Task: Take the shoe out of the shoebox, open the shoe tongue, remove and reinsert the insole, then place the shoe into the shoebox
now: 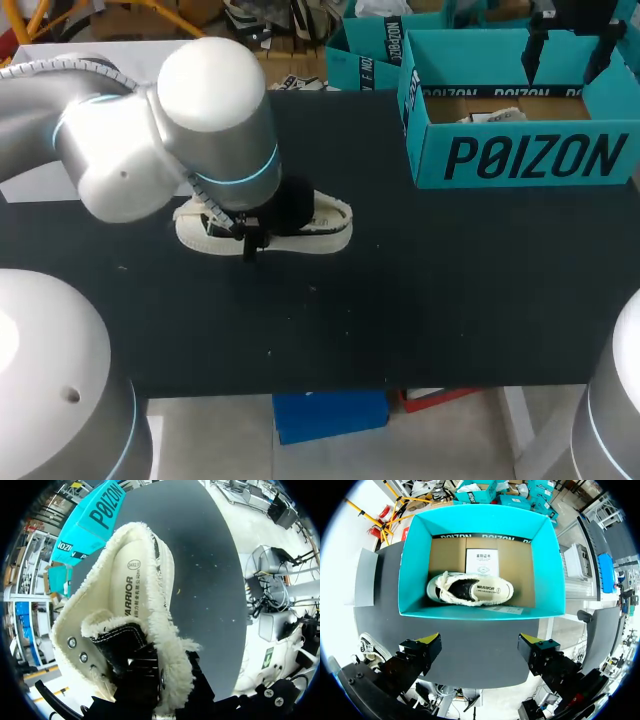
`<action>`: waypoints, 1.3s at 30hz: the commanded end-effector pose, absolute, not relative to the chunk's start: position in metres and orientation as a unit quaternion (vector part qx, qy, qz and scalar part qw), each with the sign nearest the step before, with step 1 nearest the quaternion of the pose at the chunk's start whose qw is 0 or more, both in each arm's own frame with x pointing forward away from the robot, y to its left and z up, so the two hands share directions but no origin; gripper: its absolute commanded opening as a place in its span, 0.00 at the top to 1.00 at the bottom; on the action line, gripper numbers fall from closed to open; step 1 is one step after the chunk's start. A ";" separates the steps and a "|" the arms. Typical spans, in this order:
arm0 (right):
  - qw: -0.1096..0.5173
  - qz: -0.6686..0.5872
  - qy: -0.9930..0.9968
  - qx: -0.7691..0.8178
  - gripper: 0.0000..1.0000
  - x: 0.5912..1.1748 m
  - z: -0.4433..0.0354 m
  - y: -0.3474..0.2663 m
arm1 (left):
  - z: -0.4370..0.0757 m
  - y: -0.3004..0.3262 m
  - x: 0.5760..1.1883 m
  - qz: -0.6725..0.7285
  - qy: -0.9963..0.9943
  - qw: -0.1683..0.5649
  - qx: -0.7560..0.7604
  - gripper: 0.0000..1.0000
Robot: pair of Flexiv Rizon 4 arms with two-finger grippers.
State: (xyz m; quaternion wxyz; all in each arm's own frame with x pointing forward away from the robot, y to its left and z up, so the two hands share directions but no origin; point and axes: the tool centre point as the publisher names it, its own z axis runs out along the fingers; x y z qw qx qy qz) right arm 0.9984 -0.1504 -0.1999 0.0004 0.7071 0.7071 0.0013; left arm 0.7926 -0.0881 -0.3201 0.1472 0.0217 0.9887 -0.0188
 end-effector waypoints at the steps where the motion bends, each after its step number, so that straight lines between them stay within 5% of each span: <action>1: 0.000 0.001 0.707 0.707 0.00 0.999 -0.200 -0.150 | -0.339 -0.100 0.802 -0.015 0.989 0.146 0.022 1.00; 26: 0.000 0.001 0.707 0.707 0.00 0.999 -0.200 -0.150 | -0.406 -0.126 0.825 -0.006 0.991 0.131 -0.008 1.00; 28: 0.000 0.001 0.707 0.707 0.00 0.999 -0.200 -0.150 | -0.407 -0.126 0.827 -0.006 0.991 0.130 -0.009 0.49; 29: 0.000 0.001 0.707 0.707 0.00 0.999 -0.200 -0.150 | -0.406 -0.125 0.827 -0.008 0.992 0.127 -0.008 0.00; 39: 0.000 0.001 0.707 0.707 0.00 0.999 -0.200 -0.150 | -0.331 -0.103 0.808 -0.044 0.994 0.094 -0.018 0.00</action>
